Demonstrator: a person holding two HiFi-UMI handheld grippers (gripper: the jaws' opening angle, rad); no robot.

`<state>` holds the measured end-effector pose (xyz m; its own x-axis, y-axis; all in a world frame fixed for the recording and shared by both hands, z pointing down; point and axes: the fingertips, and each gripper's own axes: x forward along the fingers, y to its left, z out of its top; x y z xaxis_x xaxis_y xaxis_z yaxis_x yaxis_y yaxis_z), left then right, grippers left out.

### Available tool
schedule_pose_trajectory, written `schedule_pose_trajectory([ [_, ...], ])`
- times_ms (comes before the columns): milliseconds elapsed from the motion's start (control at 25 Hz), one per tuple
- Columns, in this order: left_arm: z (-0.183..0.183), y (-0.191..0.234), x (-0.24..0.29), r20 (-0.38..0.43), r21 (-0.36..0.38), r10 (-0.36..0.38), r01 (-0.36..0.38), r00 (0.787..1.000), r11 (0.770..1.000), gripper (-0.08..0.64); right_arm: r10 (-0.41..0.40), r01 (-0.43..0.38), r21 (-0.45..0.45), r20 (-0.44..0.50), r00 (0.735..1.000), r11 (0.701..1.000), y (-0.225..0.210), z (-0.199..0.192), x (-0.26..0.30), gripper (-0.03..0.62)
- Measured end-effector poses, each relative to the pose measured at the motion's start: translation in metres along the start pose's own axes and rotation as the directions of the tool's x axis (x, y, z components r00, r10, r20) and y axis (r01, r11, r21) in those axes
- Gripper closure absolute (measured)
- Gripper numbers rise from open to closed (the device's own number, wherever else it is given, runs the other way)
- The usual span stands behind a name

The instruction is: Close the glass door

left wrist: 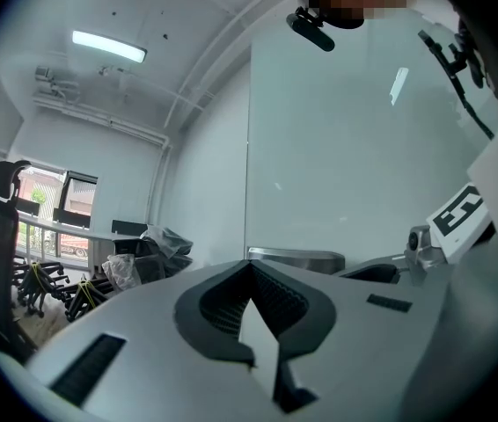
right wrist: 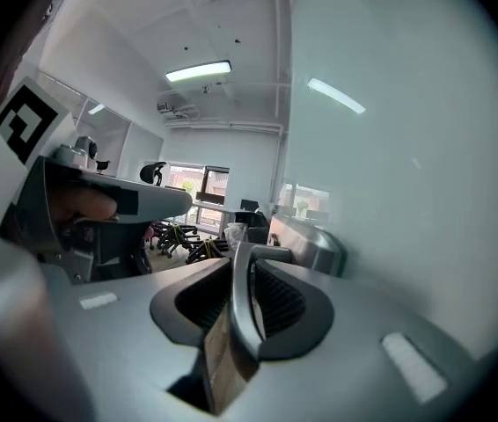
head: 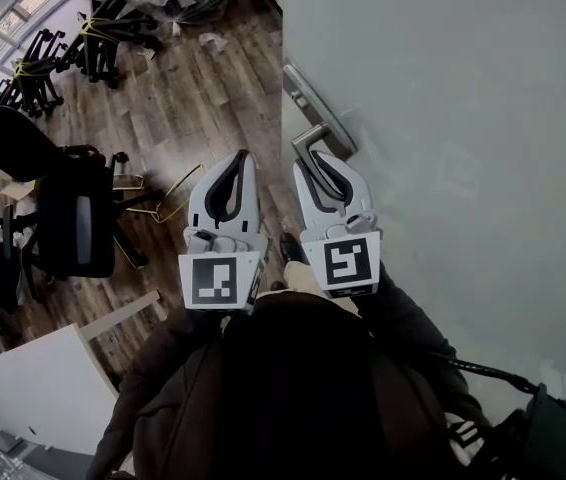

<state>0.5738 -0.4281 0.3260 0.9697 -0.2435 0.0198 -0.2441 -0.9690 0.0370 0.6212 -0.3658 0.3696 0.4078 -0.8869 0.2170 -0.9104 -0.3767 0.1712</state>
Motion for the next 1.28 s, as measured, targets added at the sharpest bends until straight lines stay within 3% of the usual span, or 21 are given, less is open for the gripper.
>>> schedule_pose_trajectory([
  [440, -0.013, -0.012, -0.031, 0.003, 0.027, 0.040, -0.040, 0.999, 0.999, 0.563, 0.085, -0.087, 0.075, 0.030, 0.996, 0.993, -0.001, -0.017, -0.012, 0.528],
  [1000, 0.007, 0.017, -0.143, 0.067, 0.048, 0.146, -0.150, 0.987, 0.988, 0.563, 0.193, -0.195, 0.032, 0.046, 0.980, 0.980, 0.088, -0.005, -0.030, 0.526],
  [1280, -0.004, 0.032, -0.204, 0.055, 0.012, 0.241, -0.242, 0.969, 0.970, 0.563, 0.277, -0.280, 0.038, 0.062, 0.959, 0.959, 0.135, -0.007, -0.041, 0.525],
])
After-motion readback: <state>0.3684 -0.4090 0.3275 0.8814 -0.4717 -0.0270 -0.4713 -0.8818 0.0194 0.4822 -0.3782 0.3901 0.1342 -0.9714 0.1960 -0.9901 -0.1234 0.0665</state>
